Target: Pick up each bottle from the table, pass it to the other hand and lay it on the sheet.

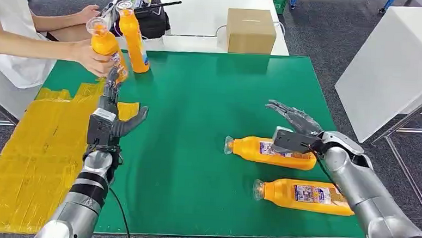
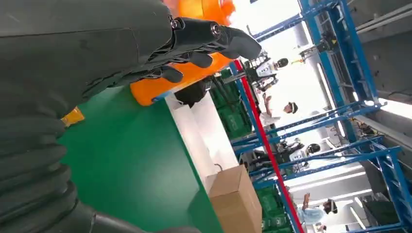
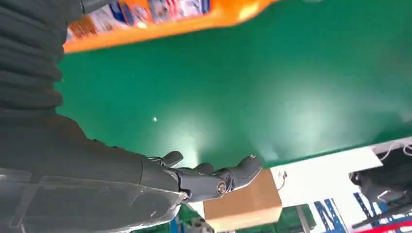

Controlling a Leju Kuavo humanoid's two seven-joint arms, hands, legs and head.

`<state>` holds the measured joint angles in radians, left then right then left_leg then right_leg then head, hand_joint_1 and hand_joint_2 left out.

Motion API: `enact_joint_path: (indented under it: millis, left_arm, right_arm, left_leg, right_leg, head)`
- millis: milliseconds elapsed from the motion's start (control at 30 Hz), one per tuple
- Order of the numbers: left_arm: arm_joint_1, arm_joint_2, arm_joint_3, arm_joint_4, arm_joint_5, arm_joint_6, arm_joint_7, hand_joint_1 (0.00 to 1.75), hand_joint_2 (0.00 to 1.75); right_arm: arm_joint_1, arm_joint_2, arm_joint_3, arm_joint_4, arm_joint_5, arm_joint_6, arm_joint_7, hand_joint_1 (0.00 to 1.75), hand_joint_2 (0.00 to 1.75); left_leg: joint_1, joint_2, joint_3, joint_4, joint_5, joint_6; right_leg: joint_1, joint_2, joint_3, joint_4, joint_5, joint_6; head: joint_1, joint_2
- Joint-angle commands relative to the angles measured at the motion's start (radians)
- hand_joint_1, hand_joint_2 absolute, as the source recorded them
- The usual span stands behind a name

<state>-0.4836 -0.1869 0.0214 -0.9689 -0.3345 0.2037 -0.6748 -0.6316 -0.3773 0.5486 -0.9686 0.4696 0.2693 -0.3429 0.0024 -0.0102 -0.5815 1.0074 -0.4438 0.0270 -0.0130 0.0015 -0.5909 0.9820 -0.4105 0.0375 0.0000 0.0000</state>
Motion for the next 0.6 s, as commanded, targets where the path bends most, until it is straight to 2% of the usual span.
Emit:
enact_joint_path:
  millis: [33,300,600]
  left_arm:
    - [-0.069,0.014,0.023,0.119,0.015,-0.009,-0.007,0.0,1.75]
    - [-0.074,0.014,0.019,0.127,0.03,-0.021,-0.008,0.0,1.75]
    - [-0.062,0.017,0.023,0.115,0.049,-0.051,-0.013,0.0,1.75]
  right_arm:
    - [0.116,-0.135,0.03,-0.089,-0.026,-0.001,0.004,0.0,1.75]
    - [0.167,-0.084,0.029,-0.009,0.032,-0.058,0.011,0.0,1.75]
    - [0.169,-0.039,0.012,0.065,0.126,-0.125,0.047,0.0,1.75]
  left_leg:
    - [0.001,-0.003,0.003,-0.001,-0.001,-0.001]
    - [0.001,0.001,0.004,-0.001,-0.001,-0.001]
    - [0.001,0.002,0.003,-0.001,-0.001,-0.001]
  right_leg:
    - [0.001,-0.004,0.005,-0.002,-0.001,-0.001]
    - [0.001,0.0,0.005,-0.002,-0.001,-0.002]
    - [0.001,0.001,0.004,-0.002,0.0,-0.001]
  head:
    - [0.0,0.0]
    - [0.0,0.0]
    - [0.0,0.0]
